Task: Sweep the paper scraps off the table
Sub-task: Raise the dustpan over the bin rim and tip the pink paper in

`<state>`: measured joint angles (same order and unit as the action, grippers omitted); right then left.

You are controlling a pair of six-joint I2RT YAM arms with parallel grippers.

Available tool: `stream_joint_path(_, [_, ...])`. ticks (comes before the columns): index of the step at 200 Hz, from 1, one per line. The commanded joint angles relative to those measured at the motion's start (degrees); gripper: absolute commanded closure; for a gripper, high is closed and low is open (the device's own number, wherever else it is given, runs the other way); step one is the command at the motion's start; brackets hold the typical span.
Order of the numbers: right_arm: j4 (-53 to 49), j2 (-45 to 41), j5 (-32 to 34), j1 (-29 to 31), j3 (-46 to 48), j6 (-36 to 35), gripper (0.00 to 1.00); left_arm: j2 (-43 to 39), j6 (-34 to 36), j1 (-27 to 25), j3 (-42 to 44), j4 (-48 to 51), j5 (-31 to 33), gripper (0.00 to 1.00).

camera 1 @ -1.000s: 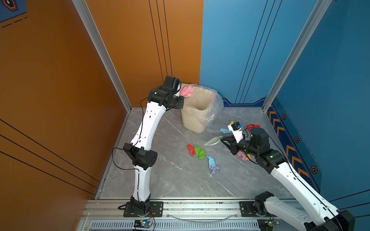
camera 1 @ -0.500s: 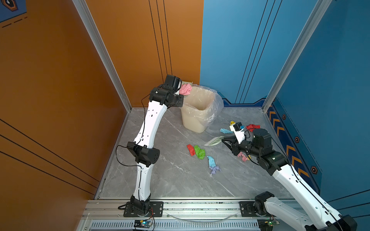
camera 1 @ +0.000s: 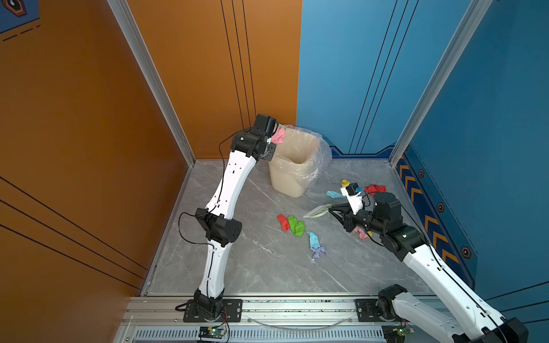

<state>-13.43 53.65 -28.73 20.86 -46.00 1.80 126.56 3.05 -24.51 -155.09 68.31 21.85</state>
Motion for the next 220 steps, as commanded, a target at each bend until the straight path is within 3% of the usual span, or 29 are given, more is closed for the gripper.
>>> stream_joint_path(1, [2.2,-0.6,-0.4,-0.4,0.7,1.1,1.0,1.0,3.9,-1.4,-2.2,-2.0,5.0,1.0])
stream_joint_path(150, [3.9,-0.3,-0.4,-0.4,1.9,1.4,1.0,4.8,22.4,-7.0,-2.1,-10.3,22.0,1.0])
stream_joint_path(220, [4.6,0.4,-0.9,-0.4,1.9,1.4,1.0,6.1,30.0,-7.9,-1.1,-17.0,23.1,1.0])
